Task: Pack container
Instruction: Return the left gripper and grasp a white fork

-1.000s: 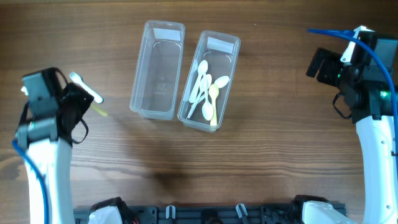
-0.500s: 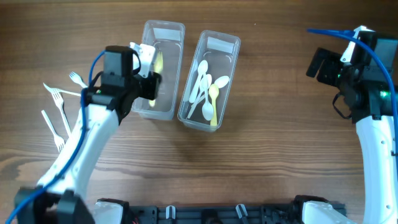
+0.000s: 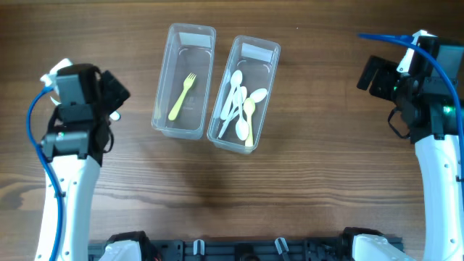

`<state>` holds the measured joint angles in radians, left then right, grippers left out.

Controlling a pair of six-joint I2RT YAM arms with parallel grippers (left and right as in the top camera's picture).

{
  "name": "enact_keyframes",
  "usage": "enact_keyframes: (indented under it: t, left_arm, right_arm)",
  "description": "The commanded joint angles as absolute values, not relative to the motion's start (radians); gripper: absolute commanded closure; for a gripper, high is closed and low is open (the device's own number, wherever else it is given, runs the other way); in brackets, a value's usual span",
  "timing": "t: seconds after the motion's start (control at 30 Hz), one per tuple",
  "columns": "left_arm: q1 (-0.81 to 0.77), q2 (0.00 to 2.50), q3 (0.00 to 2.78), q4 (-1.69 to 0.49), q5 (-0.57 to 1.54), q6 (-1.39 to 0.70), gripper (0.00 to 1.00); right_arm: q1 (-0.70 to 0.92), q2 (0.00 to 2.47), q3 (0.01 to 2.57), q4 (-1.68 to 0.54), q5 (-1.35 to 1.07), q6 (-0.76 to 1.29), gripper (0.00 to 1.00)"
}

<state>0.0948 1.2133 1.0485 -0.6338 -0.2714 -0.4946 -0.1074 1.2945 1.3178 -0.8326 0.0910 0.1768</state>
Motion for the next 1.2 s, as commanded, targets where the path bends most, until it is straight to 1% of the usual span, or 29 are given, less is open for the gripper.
enact_keyframes:
  t: [0.0, 0.1, 0.13, 0.33, 0.4, 0.47, 0.6, 0.63, 0.67, 0.8, 0.9, 1.17]
  left_arm:
    - [0.218, 1.253, 1.054, -0.685, -0.312, -0.577, 0.00]
    - [0.338, 1.365, 1.053, -0.707, -0.311, -0.556, 0.00]
    - [0.354, 1.398, 1.053, -0.702, -0.311, -0.530, 0.00]
    - [0.373, 1.661, 1.053, -0.616, -0.305, -0.381, 0.02]
    - [0.373, 1.708, 1.053, -0.576, -0.304, -0.344, 0.02]
    - [0.373, 1.734, 1.053, -0.542, -0.304, -0.344, 0.00]
    - [0.386, 1.751, 1.053, -0.506, -0.304, -0.337, 0.02]
    - [0.396, 1.751, 1.053, -0.495, -0.292, -0.289, 0.07]
    - [0.400, 1.754, 1.051, -0.485, -0.279, -0.273, 0.09]
    - [0.426, 1.775, 1.051, -0.447, -0.247, -0.238, 0.08]
    - [0.437, 1.805, 1.051, -0.405, -0.148, -0.159, 0.07]
    - [0.463, 1.848, 1.051, -0.368, -0.149, -0.111, 0.10]
  right_arm:
    - [-0.106, 1.287, 1.323, -0.830, 0.109, 0.159, 0.00]
    - [-0.106, 1.287, 1.323, -0.830, 0.109, 0.160, 0.00]
    - [-0.106, 1.287, 1.323, -0.830, 0.109, 0.160, 0.00]
    - [-0.106, 1.287, 1.323, -0.830, 0.109, 0.160, 0.00]
    - [-0.106, 1.287, 1.323, -0.830, 0.109, 0.160, 0.00]
    - [-0.106, 1.288, 1.323, -0.830, 0.109, 0.159, 0.00]
    - [-0.106, 1.287, 1.323, -0.830, 0.109, 0.159, 0.00]
    - [-0.106, 1.288, 1.323, -0.830, 0.109, 0.160, 0.00]
    - [-0.106, 1.287, 1.323, -0.830, 0.109, 0.160, 0.00]
    - [-0.106, 1.287, 1.323, -0.830, 0.109, 0.159, 0.00]
    - [-0.106, 1.288, 1.323, -0.830, 0.109, 0.159, 0.00]
    - [-0.106, 1.288, 1.323, -0.830, 0.109, 0.160, 0.00]
